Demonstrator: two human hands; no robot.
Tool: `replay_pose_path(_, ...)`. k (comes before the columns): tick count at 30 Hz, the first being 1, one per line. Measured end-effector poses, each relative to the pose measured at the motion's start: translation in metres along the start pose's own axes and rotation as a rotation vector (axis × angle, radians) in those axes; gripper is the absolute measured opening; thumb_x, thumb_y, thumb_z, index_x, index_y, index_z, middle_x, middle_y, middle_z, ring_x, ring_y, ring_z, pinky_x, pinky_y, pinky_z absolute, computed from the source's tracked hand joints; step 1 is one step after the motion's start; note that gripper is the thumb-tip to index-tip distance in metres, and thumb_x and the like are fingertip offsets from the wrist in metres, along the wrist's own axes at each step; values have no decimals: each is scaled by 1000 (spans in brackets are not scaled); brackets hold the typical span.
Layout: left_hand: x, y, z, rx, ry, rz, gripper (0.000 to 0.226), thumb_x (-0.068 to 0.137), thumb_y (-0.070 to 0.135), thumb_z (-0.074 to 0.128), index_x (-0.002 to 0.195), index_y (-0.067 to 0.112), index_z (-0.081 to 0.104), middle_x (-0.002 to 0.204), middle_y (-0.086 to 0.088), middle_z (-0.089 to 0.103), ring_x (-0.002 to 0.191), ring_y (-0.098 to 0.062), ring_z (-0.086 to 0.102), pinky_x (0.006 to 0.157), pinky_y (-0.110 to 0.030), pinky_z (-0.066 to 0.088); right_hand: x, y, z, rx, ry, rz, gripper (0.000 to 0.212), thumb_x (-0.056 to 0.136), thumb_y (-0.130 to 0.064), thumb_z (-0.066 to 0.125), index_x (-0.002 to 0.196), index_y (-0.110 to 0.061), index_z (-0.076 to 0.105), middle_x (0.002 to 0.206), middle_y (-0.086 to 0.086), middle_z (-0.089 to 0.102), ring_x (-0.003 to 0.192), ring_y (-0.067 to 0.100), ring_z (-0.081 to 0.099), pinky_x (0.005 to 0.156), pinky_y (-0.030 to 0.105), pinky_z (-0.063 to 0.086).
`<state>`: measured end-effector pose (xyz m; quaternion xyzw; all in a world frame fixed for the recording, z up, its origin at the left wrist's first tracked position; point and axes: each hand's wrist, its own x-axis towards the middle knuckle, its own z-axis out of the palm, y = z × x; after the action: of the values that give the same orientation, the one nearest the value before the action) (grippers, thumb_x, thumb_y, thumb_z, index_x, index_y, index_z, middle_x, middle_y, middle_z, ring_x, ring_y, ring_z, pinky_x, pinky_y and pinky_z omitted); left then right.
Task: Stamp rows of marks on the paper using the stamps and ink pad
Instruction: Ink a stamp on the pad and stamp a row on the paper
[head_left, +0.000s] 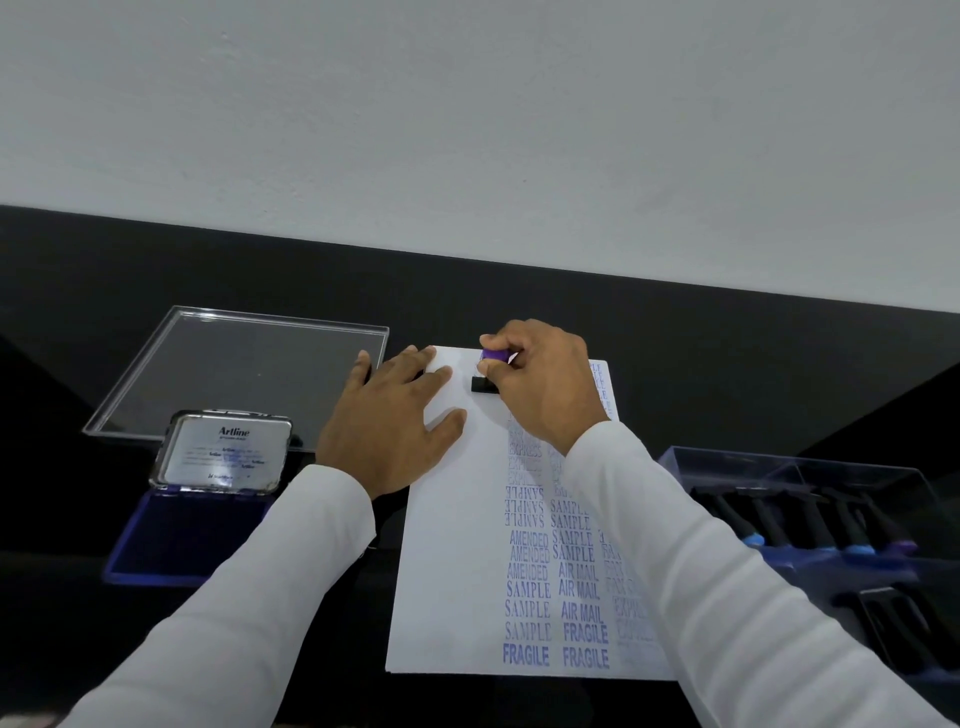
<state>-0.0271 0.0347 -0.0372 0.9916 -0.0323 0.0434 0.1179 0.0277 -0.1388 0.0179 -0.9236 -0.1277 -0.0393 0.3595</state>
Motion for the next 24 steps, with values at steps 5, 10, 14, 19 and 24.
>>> replay_pose_path(5, 1, 1, -1, 11, -5, -6, 77, 89, 72, 24, 150, 30, 43, 162, 4, 31, 151, -20, 25, 125, -54, 5, -1, 3, 0, 58, -15, 23, 24, 88, -28, 74, 112, -25, 73, 113, -7, 69, 93, 11, 64, 92, 27, 53)
replay_pose_path(10, -1, 0, -3, 8, 0, 8, 75, 90, 70, 24, 150, 30, 43, 162, 5, 32, 151, -19, 24, 125, -54, 6, -7, 4, -10, 256, 115, 54, 25, 85, -22, 78, 109, -24, 75, 102, -8, 72, 85, 10, 69, 79, 35, 61)
replay_pose_path(14, -1, 1, -3, 8, 4, 8, 74, 90, 69, 23, 150, 30, 43, 163, 6, 30, 152, -17, 22, 125, -54, 6, -14, 10, -22, 374, 283, 134, 19, 85, -20, 77, 103, -27, 74, 86, -12, 71, 77, 10, 70, 72, 35, 62)
replay_pose_path(19, -2, 1, -5, -5, -10, 4, 75, 90, 70, 23, 151, 30, 41, 163, 7, 28, 152, -17, 21, 125, -53, 4, -22, 17, -18, 365, 305, 190, 17, 87, -23, 75, 103, -27, 73, 89, -11, 71, 78, 12, 70, 72, 38, 62)
replay_pose_path(24, -2, 3, -7, 0, -24, 0, 77, 89, 71, 21, 152, 31, 39, 164, 7, 26, 153, -16, 19, 125, -53, 4, -24, 16, -17, 358, 298, 207, 18, 87, -24, 75, 105, -28, 72, 92, -11, 71, 78, 12, 71, 73, 38, 63)
